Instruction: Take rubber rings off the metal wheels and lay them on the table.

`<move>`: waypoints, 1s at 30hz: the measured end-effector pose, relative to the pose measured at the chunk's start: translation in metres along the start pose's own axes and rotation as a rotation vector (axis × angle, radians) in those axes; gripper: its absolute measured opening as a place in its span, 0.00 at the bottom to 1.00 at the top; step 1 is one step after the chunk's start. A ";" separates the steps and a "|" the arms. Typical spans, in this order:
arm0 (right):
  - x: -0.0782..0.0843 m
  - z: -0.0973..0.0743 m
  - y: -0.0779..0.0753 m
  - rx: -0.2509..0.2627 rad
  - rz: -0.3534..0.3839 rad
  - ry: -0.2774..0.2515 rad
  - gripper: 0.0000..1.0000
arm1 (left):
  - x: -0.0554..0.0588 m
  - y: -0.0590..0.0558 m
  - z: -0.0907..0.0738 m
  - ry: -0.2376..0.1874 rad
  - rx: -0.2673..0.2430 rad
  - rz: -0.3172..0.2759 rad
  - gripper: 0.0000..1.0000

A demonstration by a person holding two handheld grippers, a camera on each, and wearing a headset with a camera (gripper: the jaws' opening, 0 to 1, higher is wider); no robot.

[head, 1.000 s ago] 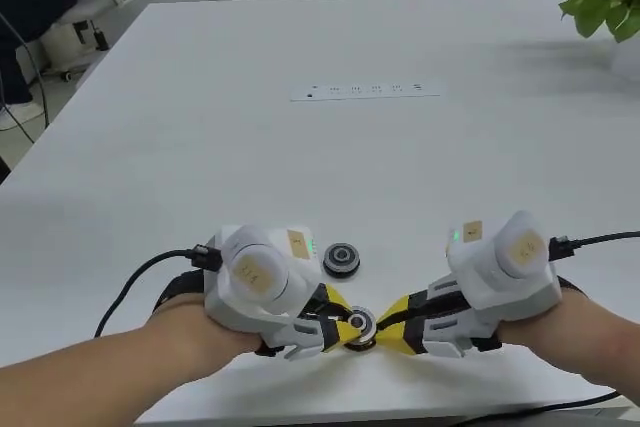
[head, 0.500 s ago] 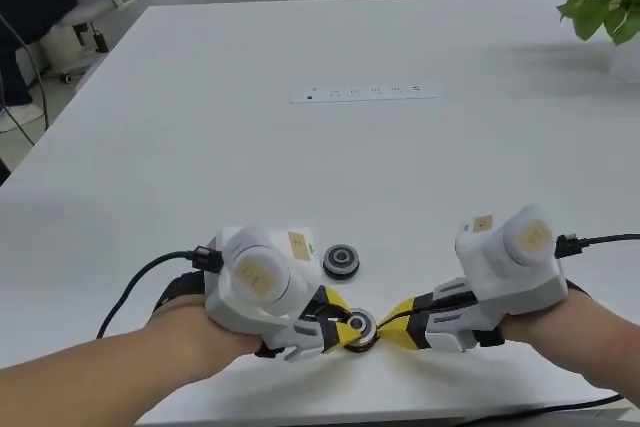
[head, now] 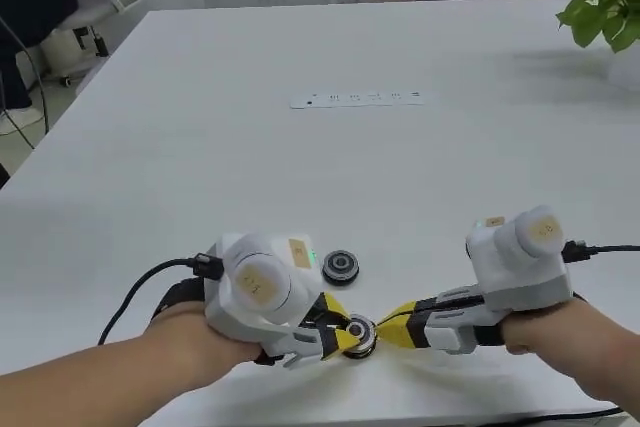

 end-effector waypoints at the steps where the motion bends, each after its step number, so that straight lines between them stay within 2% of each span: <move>1: 0.000 0.000 0.000 -0.002 0.002 -0.003 0.00 | 0.000 0.000 0.000 0.001 0.000 0.000 0.13; 12: -0.002 0.002 0.003 -0.016 0.044 -0.008 0.00 | -0.001 0.000 0.001 0.013 -0.009 0.001 0.12; 30: -0.008 0.005 0.011 -0.058 0.041 -0.015 0.00 | -0.001 -0.001 0.001 0.025 -0.012 -0.008 0.12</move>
Point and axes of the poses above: the centre of the closed fingertips' face, and the gripper's own axes: z roughly forward along the fingers, y roughly to its left, x roughly out of its underside, the point moved 7 cm from there along -z, roughly backward along the fingers, and after that the axes turned 7 degrees about x, right-handed, at the moved point
